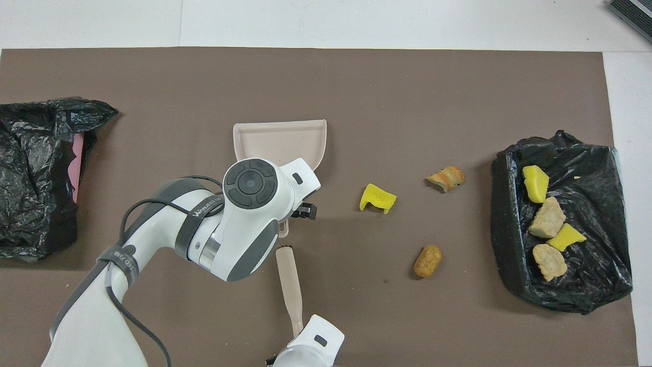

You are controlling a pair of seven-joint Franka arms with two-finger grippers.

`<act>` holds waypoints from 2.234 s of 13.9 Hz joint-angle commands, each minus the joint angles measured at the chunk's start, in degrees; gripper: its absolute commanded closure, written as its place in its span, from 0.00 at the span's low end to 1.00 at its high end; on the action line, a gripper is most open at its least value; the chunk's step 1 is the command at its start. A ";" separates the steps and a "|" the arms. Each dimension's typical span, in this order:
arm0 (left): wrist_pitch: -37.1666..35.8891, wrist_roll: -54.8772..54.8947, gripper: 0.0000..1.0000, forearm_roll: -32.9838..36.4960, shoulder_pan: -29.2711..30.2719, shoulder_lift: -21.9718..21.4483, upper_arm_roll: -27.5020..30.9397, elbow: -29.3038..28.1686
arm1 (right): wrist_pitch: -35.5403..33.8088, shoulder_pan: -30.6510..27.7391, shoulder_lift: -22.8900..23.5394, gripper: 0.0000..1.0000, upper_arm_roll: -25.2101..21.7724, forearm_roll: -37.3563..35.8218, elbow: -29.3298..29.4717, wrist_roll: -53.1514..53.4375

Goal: Sweep and dump trash in bin

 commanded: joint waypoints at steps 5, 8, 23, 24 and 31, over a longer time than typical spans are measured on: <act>-0.50 -0.36 1.00 1.13 -0.10 -1.83 0.90 -1.19 | -14.17 -3.18 -12.22 1.00 -0.34 -0.50 -7.15 12.56; -0.50 2.18 1.00 1.92 0.25 -2.01 1.60 -0.22 | -23.65 -4.77 -13.45 1.00 -0.42 -9.00 -6.89 17.14; -17.64 53.13 1.00 2.27 13.44 -9.56 1.78 5.15 | -21.87 -22.43 -14.43 1.00 -0.25 -11.41 -14.63 6.17; -17.29 57.08 1.00 3.49 13.44 -9.65 1.87 4.97 | -18.27 -22.87 -12.76 1.00 -0.25 -11.40 -14.37 5.73; -14.57 70.57 1.00 11.50 7.81 -10.09 1.52 -0.92 | -10.25 -32.27 -0.81 1.00 -0.34 -9.56 -2.07 -12.88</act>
